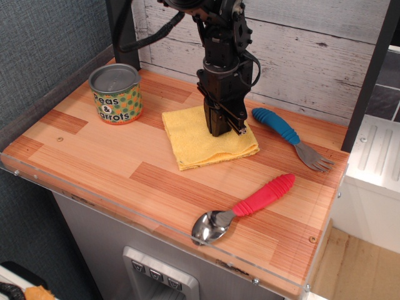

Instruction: Move the dish towels straight to the front of the counter

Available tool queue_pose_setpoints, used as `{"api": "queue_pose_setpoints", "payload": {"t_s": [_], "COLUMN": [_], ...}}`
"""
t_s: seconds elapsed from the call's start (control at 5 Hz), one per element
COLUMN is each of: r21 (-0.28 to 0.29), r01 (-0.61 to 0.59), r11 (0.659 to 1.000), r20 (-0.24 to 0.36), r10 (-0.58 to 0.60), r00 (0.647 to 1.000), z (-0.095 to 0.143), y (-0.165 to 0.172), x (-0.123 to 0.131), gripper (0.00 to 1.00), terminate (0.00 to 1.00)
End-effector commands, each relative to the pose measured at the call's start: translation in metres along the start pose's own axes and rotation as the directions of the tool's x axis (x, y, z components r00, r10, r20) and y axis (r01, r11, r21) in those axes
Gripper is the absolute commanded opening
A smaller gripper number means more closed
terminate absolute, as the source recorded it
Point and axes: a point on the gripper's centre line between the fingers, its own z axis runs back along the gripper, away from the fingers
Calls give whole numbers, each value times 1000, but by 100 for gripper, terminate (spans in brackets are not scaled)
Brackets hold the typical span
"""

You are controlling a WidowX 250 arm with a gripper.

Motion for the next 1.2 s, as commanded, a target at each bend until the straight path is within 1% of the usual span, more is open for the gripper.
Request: {"api": "queue_pose_setpoints", "payload": {"t_s": [0.0, 0.2, 0.4, 0.6, 0.8, 1.0], "r21": [-62, -39, -18, -13, -33, -47], "r01": [34, 67, 114, 103, 104, 103], "r11": [998, 997, 993, 995, 994, 994], "r20": [16, 21, -62, -98, -140, -195], "r10": [-33, -67, -115, -104, -108, -110], "r00": [999, 998, 991, 990, 984, 975], "z": [-2, 1, 6, 7, 7, 7], "y": [9, 8, 6, 7, 7, 6], "x": [-17, -29, -42, -55, -70, -83], "gripper": [0, 0, 0, 0, 0, 0], "terminate": [0, 0, 0, 0, 0, 0]}}
